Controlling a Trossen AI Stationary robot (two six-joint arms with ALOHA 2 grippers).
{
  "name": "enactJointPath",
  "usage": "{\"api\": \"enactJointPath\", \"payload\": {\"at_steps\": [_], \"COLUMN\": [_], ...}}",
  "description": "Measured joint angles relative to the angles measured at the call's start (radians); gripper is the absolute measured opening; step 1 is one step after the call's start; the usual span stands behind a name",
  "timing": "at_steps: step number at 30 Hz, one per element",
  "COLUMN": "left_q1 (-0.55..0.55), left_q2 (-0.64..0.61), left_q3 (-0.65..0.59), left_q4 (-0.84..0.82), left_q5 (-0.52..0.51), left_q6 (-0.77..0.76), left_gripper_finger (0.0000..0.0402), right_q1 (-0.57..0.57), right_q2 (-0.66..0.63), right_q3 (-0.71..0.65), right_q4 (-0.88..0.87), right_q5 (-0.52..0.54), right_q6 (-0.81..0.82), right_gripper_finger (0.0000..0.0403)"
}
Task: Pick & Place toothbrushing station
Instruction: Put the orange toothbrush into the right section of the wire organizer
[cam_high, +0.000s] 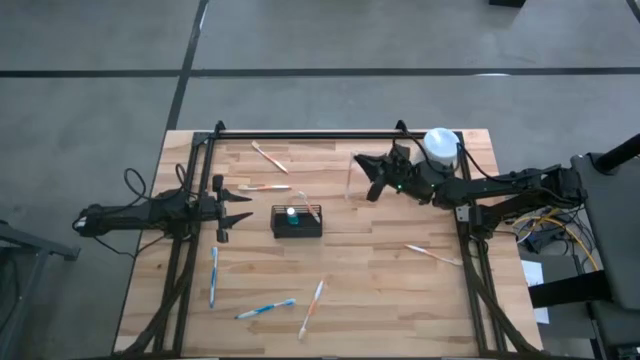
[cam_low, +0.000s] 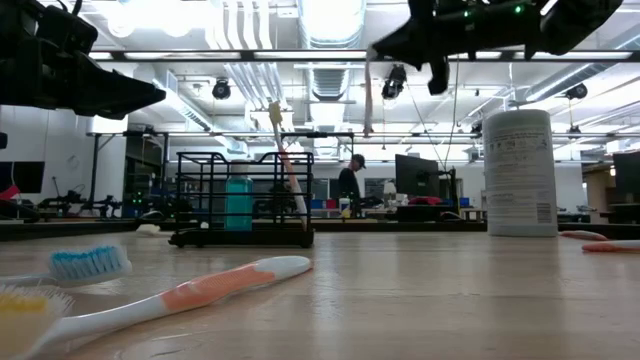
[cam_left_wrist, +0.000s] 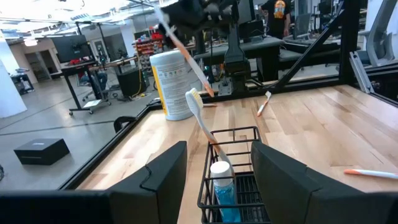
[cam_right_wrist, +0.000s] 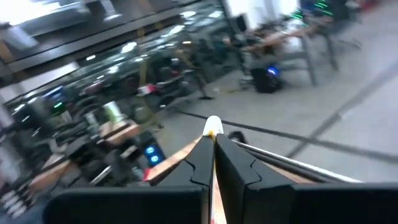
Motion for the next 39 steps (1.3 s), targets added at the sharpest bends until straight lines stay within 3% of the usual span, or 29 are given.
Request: {"api": "enactJointPath", "payload": {"at_steps": [13,18,30,39], "left_q1": [0.000,0.000,0.000,0.000], "left_q2": [0.000,0.000,0.000,0.000], "left_q3": [0.000,0.000,0.000,0.000], "left_q4": [0.000,0.000,0.000,0.000], "left_q5": [0.000,0.000,0.000,0.000], "left_q6": [0.000,0.000,0.000,0.000], "left_gripper_finger": [0.0186,0.0187,0.0186,0.0186], "right_q1": [0.000,0.000,0.000,0.000], "right_q2": [0.000,0.024,0.223,0.379], "right_q3": [0.000,0.019,0.169,0.165], "right_q4": [0.150,0.176,0.187,0.405], "right_q5": [-0.269,-0.321,-0.413,-0.452], "right_q6": [-0.304,-0.320,-0.327,-0.260], "right_gripper_finger": [0.0008,0.0008,0.0008,0.0008]}}
